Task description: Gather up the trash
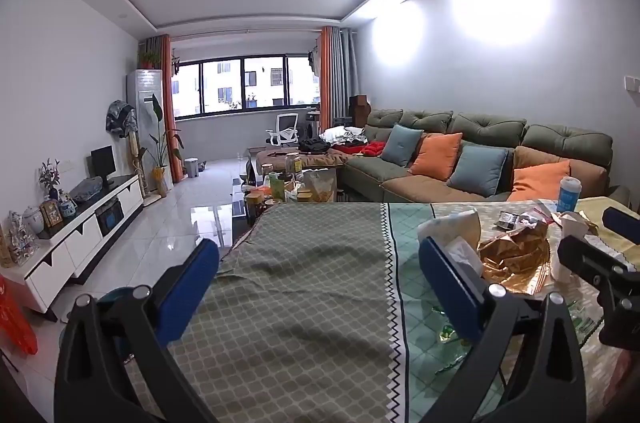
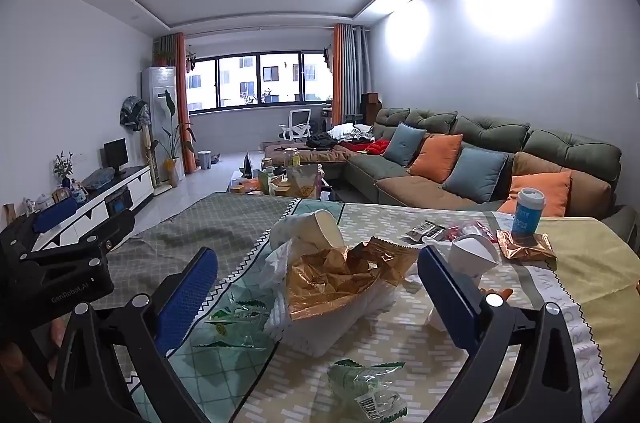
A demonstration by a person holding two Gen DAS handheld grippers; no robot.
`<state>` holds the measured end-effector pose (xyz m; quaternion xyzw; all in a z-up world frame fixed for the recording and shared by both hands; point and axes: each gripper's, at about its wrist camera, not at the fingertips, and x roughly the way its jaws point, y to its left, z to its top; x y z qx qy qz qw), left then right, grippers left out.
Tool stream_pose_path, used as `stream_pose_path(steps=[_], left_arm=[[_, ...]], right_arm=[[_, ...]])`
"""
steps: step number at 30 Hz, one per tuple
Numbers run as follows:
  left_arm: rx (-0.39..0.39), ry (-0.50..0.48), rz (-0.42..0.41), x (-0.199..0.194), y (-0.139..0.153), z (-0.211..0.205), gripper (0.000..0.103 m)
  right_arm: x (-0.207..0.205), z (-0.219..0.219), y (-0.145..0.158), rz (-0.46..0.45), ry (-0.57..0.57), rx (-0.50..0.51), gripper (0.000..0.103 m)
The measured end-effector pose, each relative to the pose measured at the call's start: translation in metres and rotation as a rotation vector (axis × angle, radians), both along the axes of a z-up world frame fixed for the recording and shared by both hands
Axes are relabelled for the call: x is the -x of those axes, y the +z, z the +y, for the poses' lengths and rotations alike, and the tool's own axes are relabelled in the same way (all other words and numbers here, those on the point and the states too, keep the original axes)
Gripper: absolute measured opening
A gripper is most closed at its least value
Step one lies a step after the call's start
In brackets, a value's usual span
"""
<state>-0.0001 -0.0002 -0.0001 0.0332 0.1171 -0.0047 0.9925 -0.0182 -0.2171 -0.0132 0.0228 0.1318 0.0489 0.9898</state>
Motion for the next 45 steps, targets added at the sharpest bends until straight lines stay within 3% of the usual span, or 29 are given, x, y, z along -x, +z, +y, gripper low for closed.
stream_pose_path(steps=[15, 45], left_arm=[[0.047, -0.004, 0.000, 0.005, 0.006, 0.006, 0.100], [0.063, -0.012, 0.002, 0.009, 0.007, 0.011, 0.100]], right_arm=[[0.000, -0.004, 0.005, -0.003, 0.001, -0.002, 0.100], [0.010, -0.003, 0.008, -0.023, -0.004, -0.007, 0.100]])
